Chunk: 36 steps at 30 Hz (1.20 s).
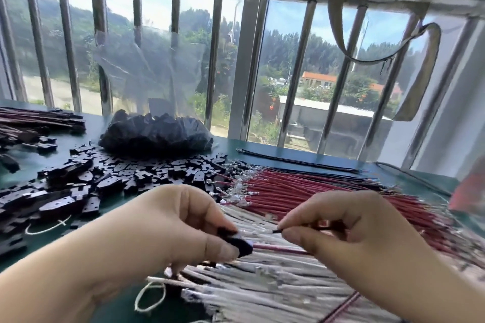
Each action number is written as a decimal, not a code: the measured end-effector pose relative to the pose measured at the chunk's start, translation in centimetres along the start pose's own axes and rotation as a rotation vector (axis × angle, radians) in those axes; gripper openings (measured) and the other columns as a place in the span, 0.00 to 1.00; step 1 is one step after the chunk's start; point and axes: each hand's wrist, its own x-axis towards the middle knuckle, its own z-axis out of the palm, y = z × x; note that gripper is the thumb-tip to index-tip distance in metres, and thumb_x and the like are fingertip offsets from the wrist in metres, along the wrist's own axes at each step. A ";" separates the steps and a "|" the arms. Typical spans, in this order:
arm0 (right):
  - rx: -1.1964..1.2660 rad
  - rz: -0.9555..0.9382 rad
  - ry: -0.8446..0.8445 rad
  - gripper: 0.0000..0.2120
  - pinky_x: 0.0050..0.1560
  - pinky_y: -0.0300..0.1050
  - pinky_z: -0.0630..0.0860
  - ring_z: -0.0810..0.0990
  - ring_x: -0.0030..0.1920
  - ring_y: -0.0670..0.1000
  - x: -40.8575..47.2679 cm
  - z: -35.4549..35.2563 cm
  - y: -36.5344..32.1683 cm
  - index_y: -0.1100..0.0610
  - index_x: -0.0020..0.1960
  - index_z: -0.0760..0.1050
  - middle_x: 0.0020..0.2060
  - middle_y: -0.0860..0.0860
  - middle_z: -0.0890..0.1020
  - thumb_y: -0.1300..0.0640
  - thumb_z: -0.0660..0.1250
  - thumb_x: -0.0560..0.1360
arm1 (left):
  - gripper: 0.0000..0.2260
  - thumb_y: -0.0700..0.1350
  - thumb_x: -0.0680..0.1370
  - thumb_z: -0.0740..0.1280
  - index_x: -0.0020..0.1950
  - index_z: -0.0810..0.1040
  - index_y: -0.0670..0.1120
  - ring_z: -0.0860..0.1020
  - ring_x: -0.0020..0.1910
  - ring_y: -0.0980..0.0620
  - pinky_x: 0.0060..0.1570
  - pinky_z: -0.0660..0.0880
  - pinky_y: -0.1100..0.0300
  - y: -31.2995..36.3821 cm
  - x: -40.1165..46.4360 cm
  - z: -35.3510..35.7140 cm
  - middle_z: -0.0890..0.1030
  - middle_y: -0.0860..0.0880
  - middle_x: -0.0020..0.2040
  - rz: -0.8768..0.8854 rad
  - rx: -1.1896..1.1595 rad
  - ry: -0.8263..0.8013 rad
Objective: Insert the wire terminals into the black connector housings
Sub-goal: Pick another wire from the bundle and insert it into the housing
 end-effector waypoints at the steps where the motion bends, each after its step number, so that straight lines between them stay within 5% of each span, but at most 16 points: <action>1: -0.023 -0.009 -0.007 0.06 0.40 0.23 0.69 0.78 0.39 0.35 -0.2 0.1 -0.1 0.36 0.39 0.81 0.33 0.34 0.81 0.47 0.70 0.64 | 0.18 0.48 0.45 0.79 0.33 0.84 0.49 0.69 0.17 0.57 0.17 0.65 0.68 0.0 0.0 0.1 0.80 0.47 0.25 0.008 0.012 0.007; 11: -0.212 -0.144 -0.043 0.03 0.42 0.40 0.74 0.77 0.46 0.41 -0.3 0.6 0.7 0.36 0.45 0.75 0.42 0.33 0.78 0.42 0.64 0.71 | 0.15 0.45 0.48 0.79 0.33 0.84 0.51 0.71 0.19 0.58 0.19 0.65 0.69 1.0 -0.5 0.7 0.81 0.47 0.26 0.035 0.029 0.020; 29: -0.196 -0.213 0.028 0.06 0.35 0.26 0.68 0.76 0.35 0.42 -0.9 1.4 -0.1 0.44 0.42 0.78 0.35 0.42 0.76 0.44 0.64 0.70 | 0.17 0.51 0.51 0.76 0.37 0.84 0.49 0.70 0.19 0.55 0.20 0.66 0.68 1.2 -0.8 1.8 0.81 0.48 0.27 0.118 -0.042 -0.016; 36: -0.018 -0.021 -0.063 0.06 0.42 0.28 0.71 0.79 0.42 0.37 -0.1 0.6 0.4 0.35 0.44 0.80 0.37 0.35 0.81 0.41 0.67 0.68 | 0.18 0.53 0.52 0.75 0.38 0.85 0.48 0.69 0.22 0.53 0.21 0.66 0.66 0.8 -0.5 1.3 0.79 0.49 0.25 0.077 -0.078 0.032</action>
